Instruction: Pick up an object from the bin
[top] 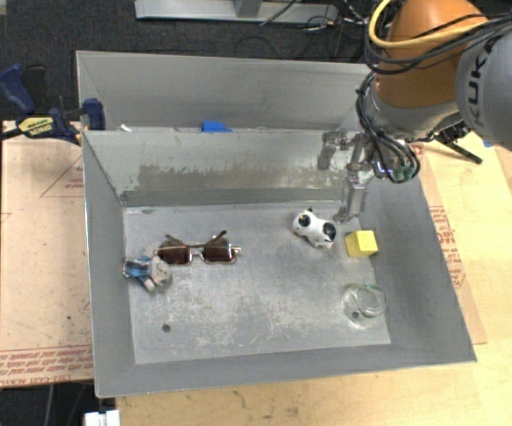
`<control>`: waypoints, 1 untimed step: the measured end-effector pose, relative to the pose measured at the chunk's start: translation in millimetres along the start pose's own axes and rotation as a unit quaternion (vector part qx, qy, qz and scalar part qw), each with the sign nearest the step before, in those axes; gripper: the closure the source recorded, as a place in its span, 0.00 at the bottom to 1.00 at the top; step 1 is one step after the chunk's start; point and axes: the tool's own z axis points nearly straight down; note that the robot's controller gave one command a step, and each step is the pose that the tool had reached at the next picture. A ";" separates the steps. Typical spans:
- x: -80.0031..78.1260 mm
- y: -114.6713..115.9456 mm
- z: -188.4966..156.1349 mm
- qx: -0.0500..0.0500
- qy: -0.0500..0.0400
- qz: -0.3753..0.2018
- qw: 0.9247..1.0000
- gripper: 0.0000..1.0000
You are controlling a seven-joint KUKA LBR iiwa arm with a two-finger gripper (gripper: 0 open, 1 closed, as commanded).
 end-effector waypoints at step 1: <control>-1.3 0.1 -5.6 0.000 -0.004 -0.001 1.000 0.00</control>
Offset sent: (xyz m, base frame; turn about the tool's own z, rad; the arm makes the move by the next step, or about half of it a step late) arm -0.0060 -0.0281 -0.1490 0.1085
